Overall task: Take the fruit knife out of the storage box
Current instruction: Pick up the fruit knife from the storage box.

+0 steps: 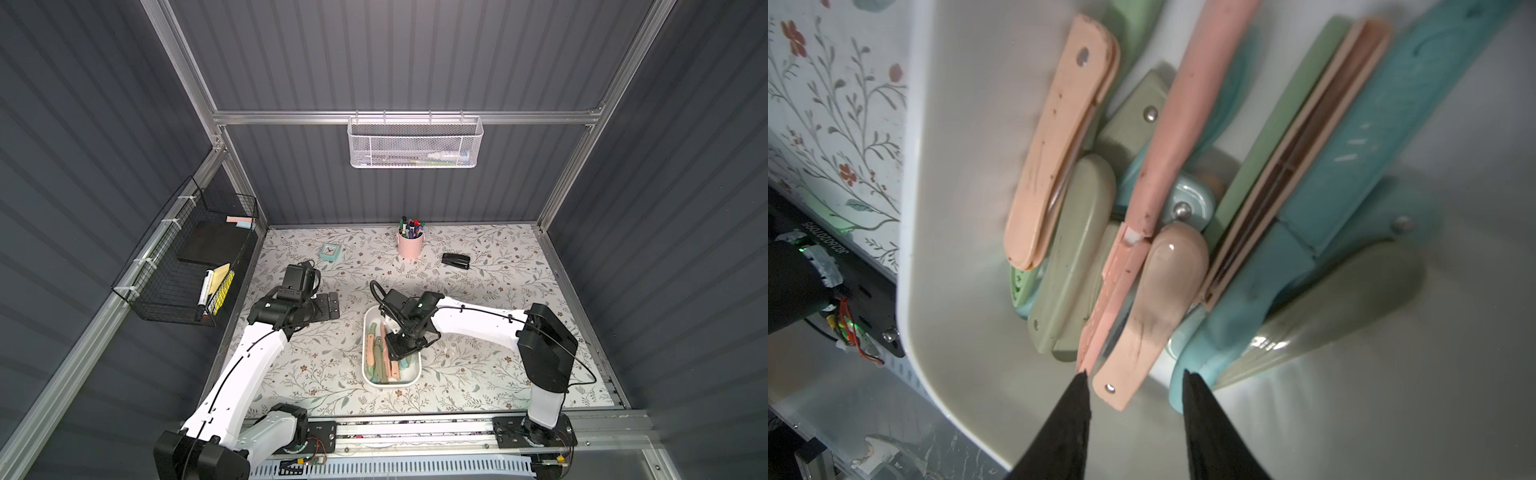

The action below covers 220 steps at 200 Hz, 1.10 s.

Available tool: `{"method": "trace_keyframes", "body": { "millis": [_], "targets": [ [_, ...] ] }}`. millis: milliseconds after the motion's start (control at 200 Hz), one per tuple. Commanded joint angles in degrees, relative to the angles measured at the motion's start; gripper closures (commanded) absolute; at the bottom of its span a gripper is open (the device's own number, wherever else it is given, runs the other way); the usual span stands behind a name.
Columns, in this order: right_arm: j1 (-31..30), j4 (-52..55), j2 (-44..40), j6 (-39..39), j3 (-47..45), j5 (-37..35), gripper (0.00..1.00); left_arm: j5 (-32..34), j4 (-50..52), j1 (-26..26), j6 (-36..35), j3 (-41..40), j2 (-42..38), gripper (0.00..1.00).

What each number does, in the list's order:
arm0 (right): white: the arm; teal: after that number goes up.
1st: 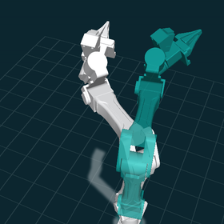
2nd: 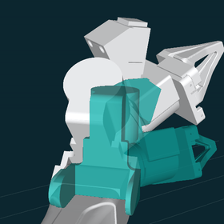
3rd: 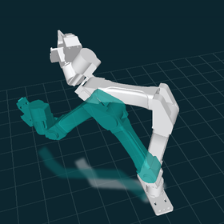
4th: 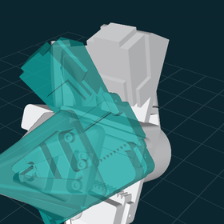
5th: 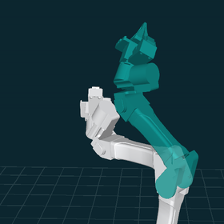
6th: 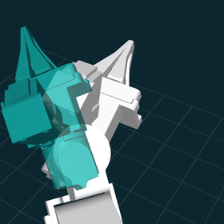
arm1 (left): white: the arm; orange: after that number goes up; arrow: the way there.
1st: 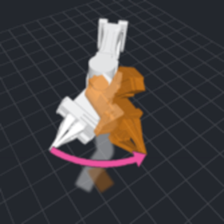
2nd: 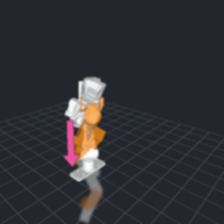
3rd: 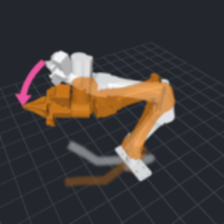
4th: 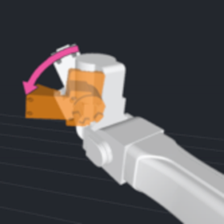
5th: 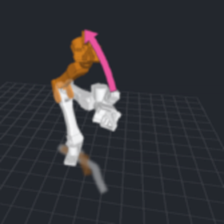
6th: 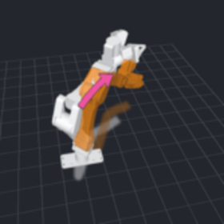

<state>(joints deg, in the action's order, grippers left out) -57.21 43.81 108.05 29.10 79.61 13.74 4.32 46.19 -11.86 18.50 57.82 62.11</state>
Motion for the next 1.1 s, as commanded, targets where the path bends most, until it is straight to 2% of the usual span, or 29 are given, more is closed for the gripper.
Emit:
{"method": "trace_keyframes", "body": {
  "millis": [0,495,795,951,1096],
  "targets": [
    [-0.09,2.48,1.68,1.2,2.51,-0.37,0.59,0.17,0.77,-0.27,0.83,-0.9,-0.81,0.01],
    [0.74,3.73,5.39,1.73,4.02,-2.35,0.56,-0.54,0.45,-0.27,0.77,-0.87,-0.34,0.01],
    [1.05,3.28,7.77,1.29,4.92,-1.55,0.58,-1.71,0.18,-0.27,0.58,-0.88,-0.03,0.01],
    [1.05,3.43,8.89,1.19,5.38,-1.29,0.59,-5.02,-0.92,-0.27,0.1,-1.09,-0.06,0.01],
    [1.09,3.39,8.98,1.27,5.11,-1.72,0.68,-13.09,-3.94,-0.27,-0.86,-2.11,-0.8,0.01]
  ]
}}
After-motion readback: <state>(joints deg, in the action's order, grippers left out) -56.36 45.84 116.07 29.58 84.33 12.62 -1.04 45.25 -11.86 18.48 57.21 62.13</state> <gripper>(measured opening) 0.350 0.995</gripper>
